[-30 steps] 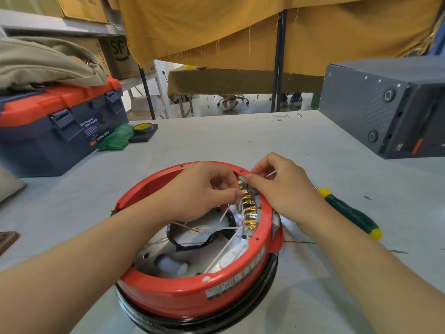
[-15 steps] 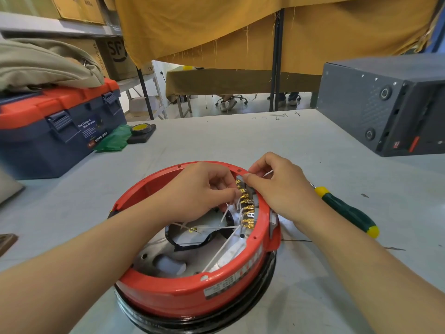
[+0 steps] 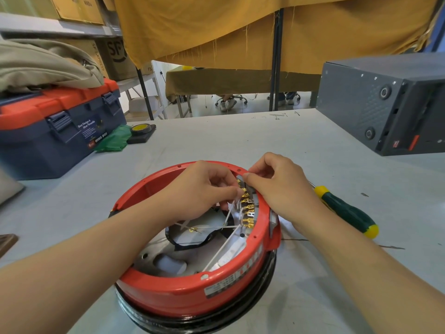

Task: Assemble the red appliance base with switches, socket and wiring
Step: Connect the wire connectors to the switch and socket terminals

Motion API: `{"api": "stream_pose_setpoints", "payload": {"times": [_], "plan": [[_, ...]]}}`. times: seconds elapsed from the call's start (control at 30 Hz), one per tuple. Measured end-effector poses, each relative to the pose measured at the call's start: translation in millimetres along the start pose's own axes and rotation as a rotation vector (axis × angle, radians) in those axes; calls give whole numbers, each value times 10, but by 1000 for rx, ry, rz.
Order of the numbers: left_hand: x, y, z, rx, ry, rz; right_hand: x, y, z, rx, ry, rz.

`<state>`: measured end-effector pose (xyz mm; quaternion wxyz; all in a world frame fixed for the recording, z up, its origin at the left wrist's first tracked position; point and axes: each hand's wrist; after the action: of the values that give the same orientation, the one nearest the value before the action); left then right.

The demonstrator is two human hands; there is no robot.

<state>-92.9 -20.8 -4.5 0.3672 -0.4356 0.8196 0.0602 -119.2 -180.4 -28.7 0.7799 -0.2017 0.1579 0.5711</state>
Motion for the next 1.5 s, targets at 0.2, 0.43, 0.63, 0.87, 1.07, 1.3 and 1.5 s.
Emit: {"api": "stream_pose_setpoints", "payload": {"times": [0.2,0.43,0.63,0.87,1.07,1.3,1.5], "plan": [[10,-12,-5,-43,85,-15,12,9,16,-13,-2,-25],[19,-25,-1,-60,121,-9,1,22,7,-17,26,-46],[41,-36,8,-52,141,-13,7,15,21,-18,31,-46],[25,-41,20,-51,139,-1,-11,10,10,-26,26,-31],[-55,-43,42,-101,166,-100,-28,-8,6,-40,43,-19],[-49,-36,58,-199,142,-73,-25,-9,10,-38,40,-15],[-26,-67,38,-236,245,-53,-22,-4,0,-36,29,-14]]}}
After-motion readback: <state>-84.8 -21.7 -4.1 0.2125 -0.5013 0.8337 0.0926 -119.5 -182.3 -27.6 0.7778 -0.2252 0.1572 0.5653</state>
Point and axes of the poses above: each hand's wrist, its own y-axis away from the middle knuckle, its own x-axis out of the palm, z = x × y, and after that the axes turned 10 degrees about x, right-handed
